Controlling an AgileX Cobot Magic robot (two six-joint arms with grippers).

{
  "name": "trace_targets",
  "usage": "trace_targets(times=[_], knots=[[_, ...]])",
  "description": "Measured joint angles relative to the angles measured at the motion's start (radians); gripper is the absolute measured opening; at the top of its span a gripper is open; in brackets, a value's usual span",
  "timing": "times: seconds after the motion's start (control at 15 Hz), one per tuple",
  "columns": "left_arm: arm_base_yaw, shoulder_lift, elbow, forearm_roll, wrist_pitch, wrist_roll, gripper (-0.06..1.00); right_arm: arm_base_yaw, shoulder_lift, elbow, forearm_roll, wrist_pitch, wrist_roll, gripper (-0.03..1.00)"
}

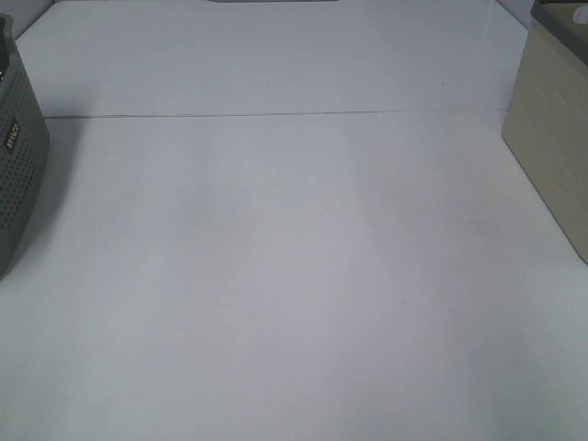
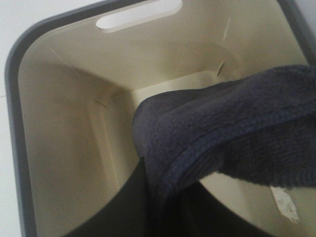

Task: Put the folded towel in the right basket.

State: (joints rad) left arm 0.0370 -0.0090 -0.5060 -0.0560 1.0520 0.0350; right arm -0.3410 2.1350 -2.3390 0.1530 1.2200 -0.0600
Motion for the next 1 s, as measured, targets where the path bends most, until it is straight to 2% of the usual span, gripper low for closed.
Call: trace_targets(times=[0.07,0.2,0.27,0.33,0.47,0.67,0.73,0.8,1.0], knots=[[0.000,0.000,0.000,0.000,0.000,0.000,0.99,0.000,0.024,0.001,0.014,0.001,0.007,0.28],[0.000,0.000,0.000,0.000,0.000,0.000,0.99,0.007,0.042,0.001,0.022,0.001,-0.004,0.71],[0.000,0.000,0.000,0.000,0.000,0.000,0.99,0.009,0.043,0.001,0.022,0.001,-0.017,0.85],[0.000,0.000,0.000,0.000,0.000,0.000,0.99,0.012,0.043,0.001,0.026,0.001,-0.029,0.92],[0.000,0.000,0.000,0.000,0.000,0.000,0.99,0.013,0.042,0.001,0.054,0.001,-0.048,0.96],[0.000,0.000,0.000,0.000,0.000,0.000,0.99,0.046,0.036,0.001,0.063,0.001,-0.057,0.97],[0.000,0.000,0.000,0.000,0.000,0.000,0.99,0.149,0.021,0.001,-0.019,0.001,-0.019,0.97],[0.000,0.000,0.000,0.000,0.000,0.000,0.99,0.198,0.008,0.001,-0.051,0.001,0.012,0.97],[0.000,0.000,0.000,0.000,0.000,0.000,0.99,0.301,-0.083,0.053,-0.069,0.000,0.051,0.97]])
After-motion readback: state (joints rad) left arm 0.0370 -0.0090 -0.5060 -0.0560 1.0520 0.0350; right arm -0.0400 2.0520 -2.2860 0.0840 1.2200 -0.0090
